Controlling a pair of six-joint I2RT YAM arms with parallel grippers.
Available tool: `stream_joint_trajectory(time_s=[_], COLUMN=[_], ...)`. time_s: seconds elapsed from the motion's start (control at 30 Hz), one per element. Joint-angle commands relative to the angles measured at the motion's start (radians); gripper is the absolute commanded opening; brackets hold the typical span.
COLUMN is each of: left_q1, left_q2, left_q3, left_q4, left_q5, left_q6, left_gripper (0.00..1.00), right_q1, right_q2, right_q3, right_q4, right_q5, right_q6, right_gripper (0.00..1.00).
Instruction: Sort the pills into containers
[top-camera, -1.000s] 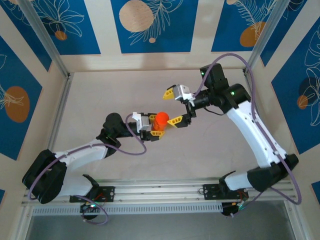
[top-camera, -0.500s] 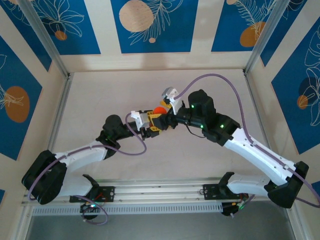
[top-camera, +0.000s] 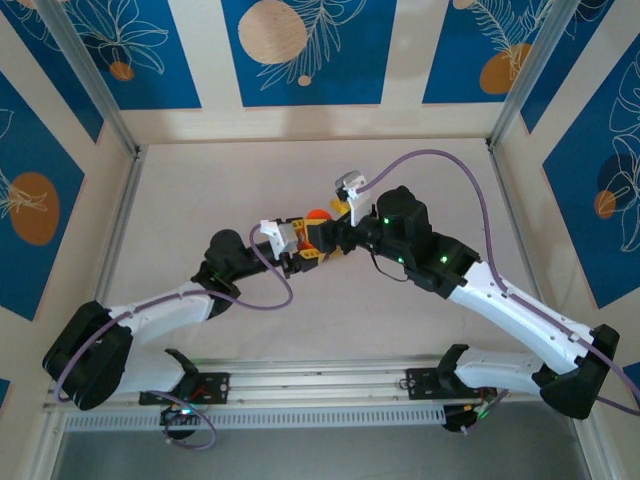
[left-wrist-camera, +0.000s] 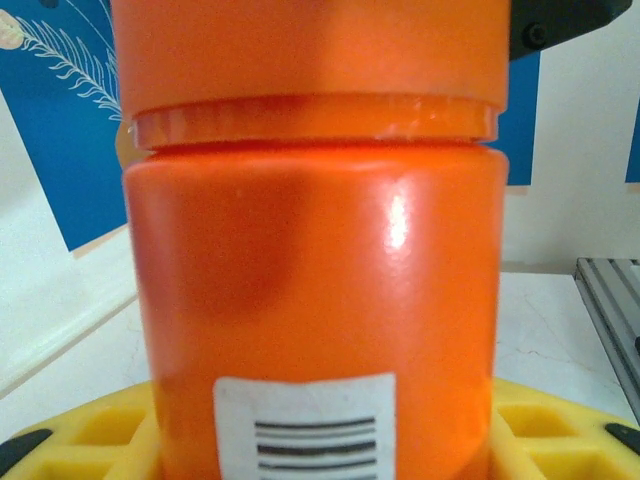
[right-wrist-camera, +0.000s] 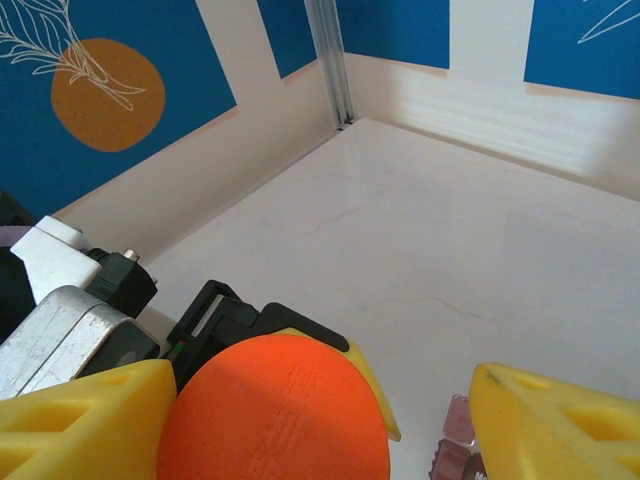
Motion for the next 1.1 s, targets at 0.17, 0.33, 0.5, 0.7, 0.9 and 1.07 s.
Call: stream_joint_trajectory(time_s=[0.17, 0.33, 0.5, 0.7, 0.9, 1.07], left_q1=[-0.006, -0.007, -0.007, -0.007, -0.007, -0.007], left_q2=[-0.033, -0.033, -0.033, -0.038, -0.041, -0.042], left_q3=[-0.003, -0.002, -0.001, -0.003, -0.004, -0.003], left_q4=[0.044, 0.044, 0.044, 0.044, 0.044, 0.044], left_q5=[0.019, 0.019, 0.02, 0.018, 0.018, 0.019], left_q6=[0.01, 0.01, 0.01, 0.012, 0.01, 0.009], left_gripper=[0.0, 0.0, 0.0, 0.0, 0.0, 0.0], right_q1=[-0.001, 0.002, 0.003, 0.002, 0.004, 0.004], right_q2=[0.019, 0.03, 0.041, 0.045, 0.047, 0.045], right_q3=[0.026, 0.035, 0.045, 0.042, 0.03, 0.024], right_q4=[-0.004, -0.014, -0.027, -0.033, -0.024, -0.018], right_q5=[0.067, 0.062, 0.057, 0.054, 0.044, 0.048], right_q6=[0.013, 0.01, 0.021, 0.032, 0.04, 0.045], right_gripper=[0.81, 0.81, 0.78, 0.78, 0.79, 0.81])
